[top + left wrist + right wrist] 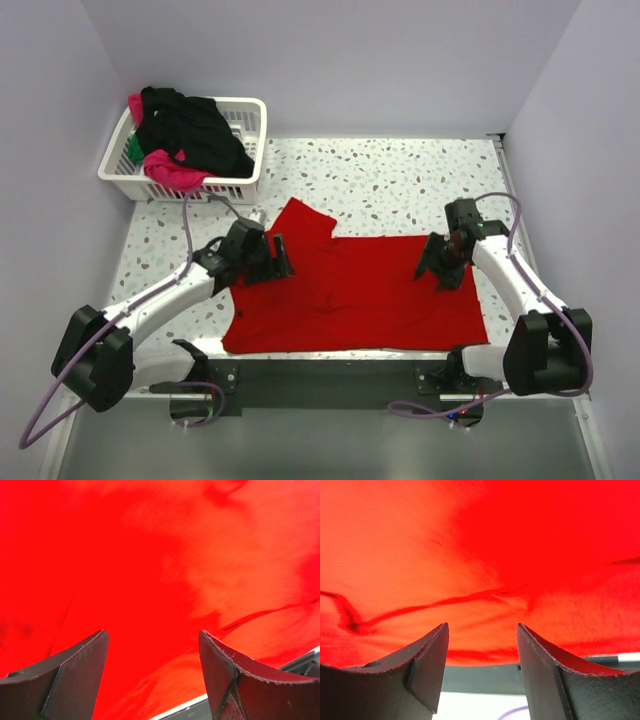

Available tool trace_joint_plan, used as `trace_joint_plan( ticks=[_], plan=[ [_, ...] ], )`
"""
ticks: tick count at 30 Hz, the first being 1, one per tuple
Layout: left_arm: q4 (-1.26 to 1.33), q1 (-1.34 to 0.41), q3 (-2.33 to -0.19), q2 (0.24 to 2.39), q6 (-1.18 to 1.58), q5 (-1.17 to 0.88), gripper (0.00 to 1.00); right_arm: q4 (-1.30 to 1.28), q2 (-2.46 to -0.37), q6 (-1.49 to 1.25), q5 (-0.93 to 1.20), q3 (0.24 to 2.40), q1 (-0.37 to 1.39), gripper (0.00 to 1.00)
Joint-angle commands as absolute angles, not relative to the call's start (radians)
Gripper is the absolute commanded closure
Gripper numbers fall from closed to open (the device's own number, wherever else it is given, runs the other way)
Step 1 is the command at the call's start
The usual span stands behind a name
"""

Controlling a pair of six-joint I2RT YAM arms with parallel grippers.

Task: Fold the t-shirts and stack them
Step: Fold the tshirt

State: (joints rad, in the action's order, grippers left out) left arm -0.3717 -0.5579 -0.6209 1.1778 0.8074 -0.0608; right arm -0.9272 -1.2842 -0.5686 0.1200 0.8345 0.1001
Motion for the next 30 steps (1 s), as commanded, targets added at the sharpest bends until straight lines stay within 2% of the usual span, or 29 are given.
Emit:
trace_joint_plan(
  ticks=[1,7,11,16,30],
  plan=[
    [-0.382,-0.56,-0.803,1.238,0.665,-0.038,0.23,-0.959,-1.256,-0.569,0.04,0.975,0.103,0.4],
    [-0.322,-0.557,-0.922,1.333,0.555,-0.058,0.22,-0.904,-1.387,-0.534,-0.048,1.132,0.055,0.42],
    [-0.344,-0.555,-1.008,1.397,0.508,-0.052,0.22,-0.861,-1.482,-0.502,-0.084,1.226,0.008,0.49],
    [-0.348,-0.537,-1.106,1.486,0.448,-0.045,0.22,-0.81,-1.592,-0.46,-0.101,1.281,-0.081,0.53],
    [-0.324,-0.451,-1.296,1.715,0.431,-0.126,0.22,-0.729,-1.876,-0.41,-0.17,1.405,-0.156,0.55]
  ],
)
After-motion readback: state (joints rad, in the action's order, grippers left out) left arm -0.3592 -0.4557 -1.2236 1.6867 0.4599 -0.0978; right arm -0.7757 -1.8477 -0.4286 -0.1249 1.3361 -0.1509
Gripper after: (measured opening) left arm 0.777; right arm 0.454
